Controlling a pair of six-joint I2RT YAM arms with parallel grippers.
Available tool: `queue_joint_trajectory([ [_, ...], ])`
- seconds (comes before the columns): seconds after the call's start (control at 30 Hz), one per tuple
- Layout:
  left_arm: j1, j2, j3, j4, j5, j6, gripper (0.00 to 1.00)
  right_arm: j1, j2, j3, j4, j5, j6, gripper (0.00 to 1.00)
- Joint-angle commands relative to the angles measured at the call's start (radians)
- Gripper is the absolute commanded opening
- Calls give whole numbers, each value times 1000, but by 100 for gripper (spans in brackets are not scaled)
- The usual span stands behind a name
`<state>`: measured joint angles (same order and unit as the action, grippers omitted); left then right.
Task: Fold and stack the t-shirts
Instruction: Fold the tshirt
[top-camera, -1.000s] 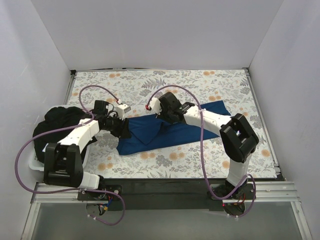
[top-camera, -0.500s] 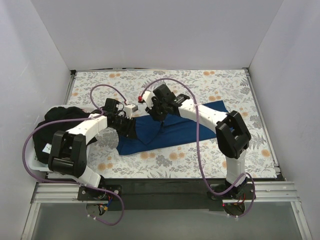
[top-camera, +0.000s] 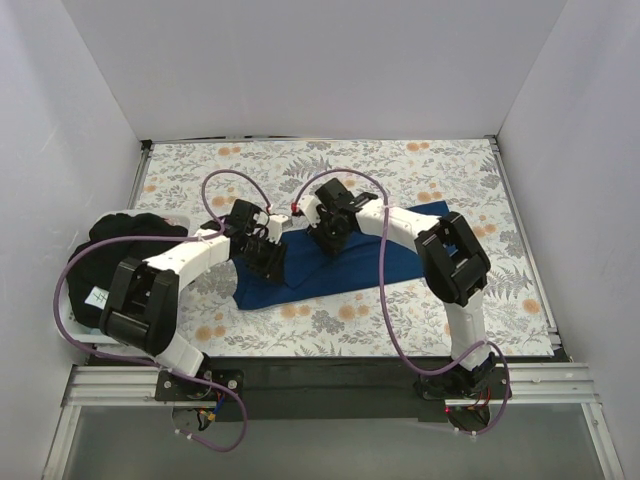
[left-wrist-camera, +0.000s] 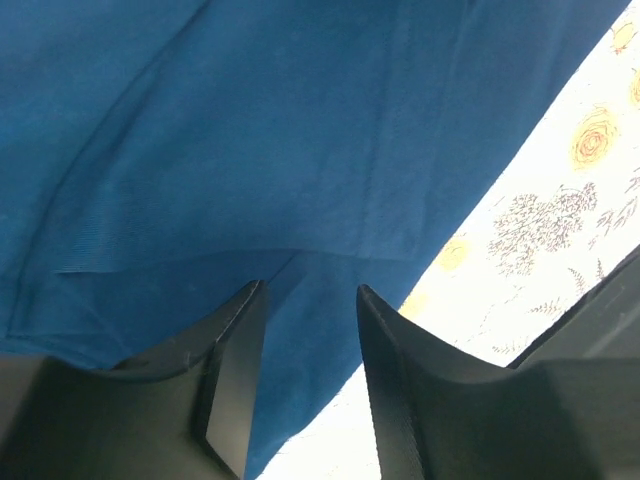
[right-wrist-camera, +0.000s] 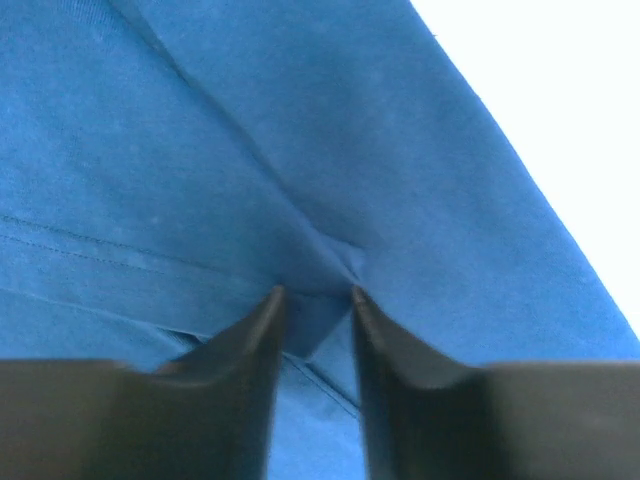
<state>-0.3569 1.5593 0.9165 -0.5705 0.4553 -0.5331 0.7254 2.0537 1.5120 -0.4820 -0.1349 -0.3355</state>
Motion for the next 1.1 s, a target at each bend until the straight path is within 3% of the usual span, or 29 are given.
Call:
queue_joint_trajectory([
  [0.0, -56, -58, 25, 32, -99, -39, 41, -53, -85, 60, -13, -70, 21, 46],
  [0.1, -100, -7, 54, 1, -124, -41, 40, -122, -141, 94, -55, -85, 3, 56],
  [0.33, -166, 146, 117, -18, -276, -67, 36, -329, -190, 28, -155, -22, -144, 57],
  [0.5, -136, 322, 183, -19, -383, 34, 33, -467, -239, -61, -190, 24, -233, 56],
  [0.6, -19, 508, 358, -50, -342, 103, 25, -512, -271, -87, -219, 38, -290, 56],
  [0.63, 31, 565, 513, -69, -316, 122, 24, -515, -282, -98, -227, 46, -306, 56],
  [0.73, 88, 708, 750, -86, -308, 179, 23, -517, -313, -148, -233, 60, -347, 55],
  [0.77, 98, 729, 913, -86, -293, 174, 24, -515, -317, -157, -233, 61, -358, 55],
  [0.87, 125, 792, 1176, -103, -195, 131, 32, -515, -320, -191, -233, 70, -359, 54],
  [0.93, 130, 773, 1226, -95, -175, 95, 36, -514, -317, -206, -234, 67, -356, 53],
  [1.07, 128, 647, 1139, -8, -121, 6, 40, -480, -313, -266, -242, 58, -344, 50],
])
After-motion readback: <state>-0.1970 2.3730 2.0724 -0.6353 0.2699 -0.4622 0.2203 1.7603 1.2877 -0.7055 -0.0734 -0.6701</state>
